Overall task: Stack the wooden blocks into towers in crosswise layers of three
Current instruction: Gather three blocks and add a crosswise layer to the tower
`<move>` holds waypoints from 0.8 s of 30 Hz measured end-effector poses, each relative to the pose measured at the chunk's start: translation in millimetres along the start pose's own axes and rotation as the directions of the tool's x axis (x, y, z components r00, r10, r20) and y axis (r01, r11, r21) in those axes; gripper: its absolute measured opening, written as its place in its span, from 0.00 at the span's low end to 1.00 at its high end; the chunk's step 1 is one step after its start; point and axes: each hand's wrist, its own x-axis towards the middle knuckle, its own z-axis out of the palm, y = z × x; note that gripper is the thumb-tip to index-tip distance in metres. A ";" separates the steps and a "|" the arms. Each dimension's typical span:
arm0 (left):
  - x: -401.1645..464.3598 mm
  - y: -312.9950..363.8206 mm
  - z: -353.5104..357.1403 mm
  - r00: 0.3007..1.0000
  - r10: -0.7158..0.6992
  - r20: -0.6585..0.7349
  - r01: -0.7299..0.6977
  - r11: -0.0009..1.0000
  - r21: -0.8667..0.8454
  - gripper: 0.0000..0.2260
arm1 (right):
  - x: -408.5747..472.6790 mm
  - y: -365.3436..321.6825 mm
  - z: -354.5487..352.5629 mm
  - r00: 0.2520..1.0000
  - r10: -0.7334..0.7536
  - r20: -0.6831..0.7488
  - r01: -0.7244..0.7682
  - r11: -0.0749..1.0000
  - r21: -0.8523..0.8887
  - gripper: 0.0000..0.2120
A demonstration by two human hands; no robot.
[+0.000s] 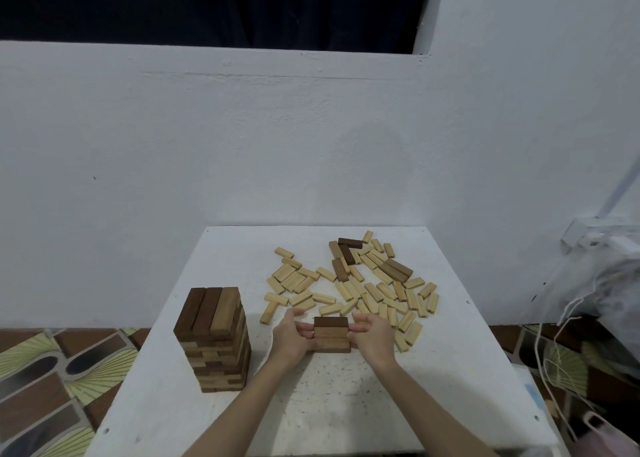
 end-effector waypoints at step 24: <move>-11.3 31.9 -4.0 0.999 0.005 -0.033 -0.005 1.000 -0.002 0.28 | -14.3 -27.7 -15.4 0.999 -0.049 -0.013 0.050 0.995 0.081 0.16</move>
